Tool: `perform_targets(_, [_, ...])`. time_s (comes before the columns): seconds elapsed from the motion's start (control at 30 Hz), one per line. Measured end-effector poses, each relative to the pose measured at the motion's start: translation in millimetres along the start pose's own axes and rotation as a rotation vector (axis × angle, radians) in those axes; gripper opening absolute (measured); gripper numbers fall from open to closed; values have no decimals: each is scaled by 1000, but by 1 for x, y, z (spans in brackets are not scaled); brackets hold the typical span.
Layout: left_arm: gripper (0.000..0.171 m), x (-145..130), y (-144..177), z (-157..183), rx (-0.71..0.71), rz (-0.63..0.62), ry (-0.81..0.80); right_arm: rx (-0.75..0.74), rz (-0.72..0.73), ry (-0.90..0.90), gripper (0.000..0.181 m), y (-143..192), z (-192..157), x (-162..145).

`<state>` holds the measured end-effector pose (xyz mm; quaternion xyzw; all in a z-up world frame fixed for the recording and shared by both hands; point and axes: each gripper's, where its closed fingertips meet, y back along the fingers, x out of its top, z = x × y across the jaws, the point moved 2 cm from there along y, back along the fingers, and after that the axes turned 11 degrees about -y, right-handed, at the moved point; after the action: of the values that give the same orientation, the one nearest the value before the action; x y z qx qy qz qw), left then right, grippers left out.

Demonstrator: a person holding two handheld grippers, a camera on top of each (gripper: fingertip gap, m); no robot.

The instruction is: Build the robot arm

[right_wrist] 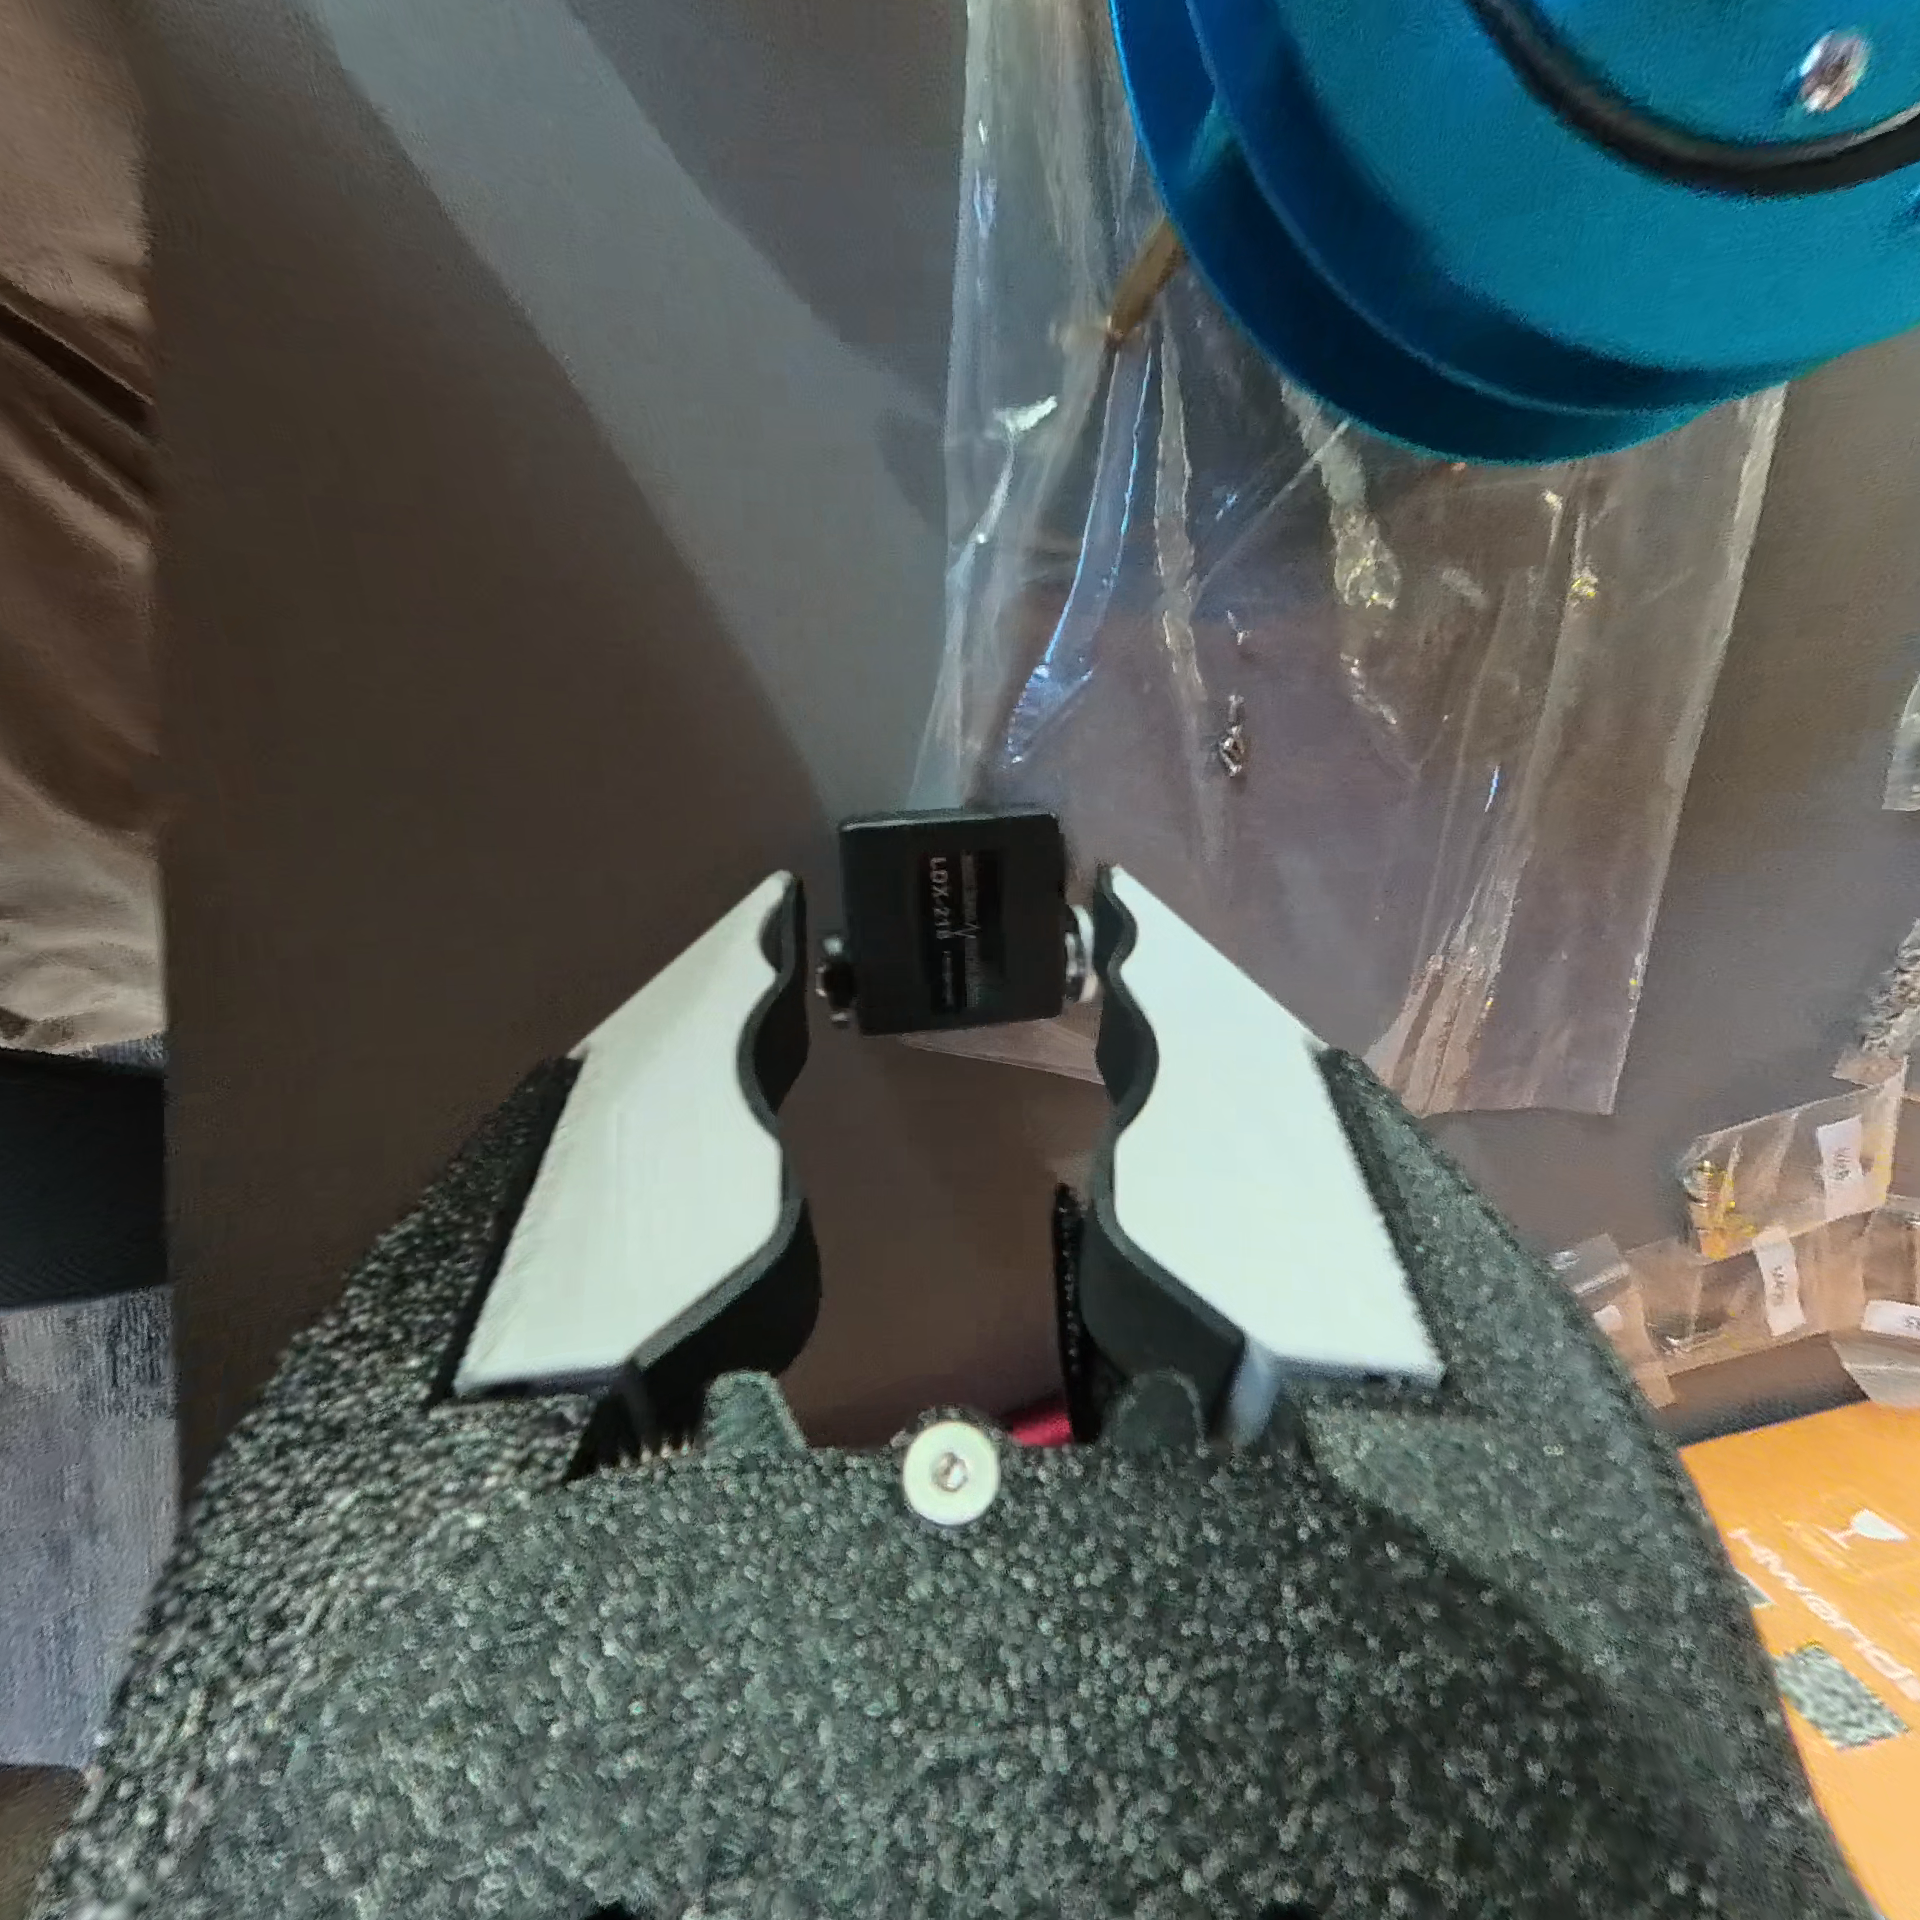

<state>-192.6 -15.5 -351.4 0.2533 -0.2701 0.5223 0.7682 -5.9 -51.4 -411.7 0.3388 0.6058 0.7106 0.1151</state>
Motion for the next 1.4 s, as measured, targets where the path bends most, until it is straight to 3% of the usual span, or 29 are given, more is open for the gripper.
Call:
perform_targets(0.17, [0,1,3,-2,7,2,4,42,-43,-14,44,-9,3,-4])
perform_targets(0.43, [0,13,10,-3,-5,-15,3,-93,-26,4,43,14,13,5])
perform_targets(0.6, [0,54,7,1,-69,-116,-4,-199,44,74,43,53,12,40])
perform_targets(0.73, [0,96,-10,-23,-33,-239,-1,-264,140,128,43,76,13,77])
perform_targets(0.87, [0,118,-34,-43,-48,-312,112,-282,252,143,43,85,20,111])
perform_targets(1.1, [0,111,-52,-70,13,-435,161,-225,318,148,42,70,44,139])
perform_targets(1.4, [0,103,-49,-68,26,-477,211,-73,363,131,43,43,53,151])
